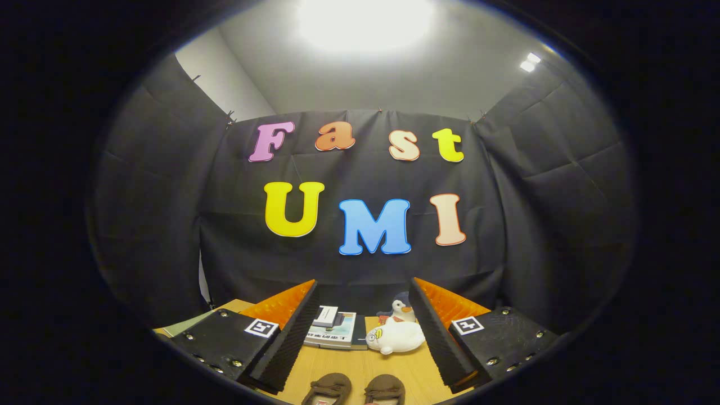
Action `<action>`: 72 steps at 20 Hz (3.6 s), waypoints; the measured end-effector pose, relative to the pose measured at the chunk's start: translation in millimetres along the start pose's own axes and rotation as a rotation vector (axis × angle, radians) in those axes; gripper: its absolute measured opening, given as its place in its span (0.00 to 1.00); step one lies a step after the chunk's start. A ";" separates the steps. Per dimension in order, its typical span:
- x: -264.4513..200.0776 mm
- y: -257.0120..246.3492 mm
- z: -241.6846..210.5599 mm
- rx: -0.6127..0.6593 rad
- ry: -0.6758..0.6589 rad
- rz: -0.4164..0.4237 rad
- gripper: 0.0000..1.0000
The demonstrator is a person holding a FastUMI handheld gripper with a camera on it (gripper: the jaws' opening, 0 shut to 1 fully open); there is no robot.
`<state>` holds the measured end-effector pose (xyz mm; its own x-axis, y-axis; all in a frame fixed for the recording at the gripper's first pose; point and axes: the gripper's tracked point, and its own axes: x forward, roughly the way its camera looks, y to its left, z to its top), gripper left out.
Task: Open the storage box then place both shoes into the box .Put the left shoe in first, then the right shoe, with the right side of both shoes facing outward in a uniform manner.
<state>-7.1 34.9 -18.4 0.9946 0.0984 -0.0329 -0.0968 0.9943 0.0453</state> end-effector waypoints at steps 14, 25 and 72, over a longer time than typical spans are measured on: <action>-13.3 75.9 -87.2 0.366 0.245 0.158 0.96; -28.6 134.3 -171.4 0.758 0.533 0.262 0.97; -15.6 221.8 -158.0 1.211 0.721 0.519 0.06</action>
<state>-50.0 260.5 -165.5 0.5946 0.7763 -0.2095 0.0237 0.2434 0.9696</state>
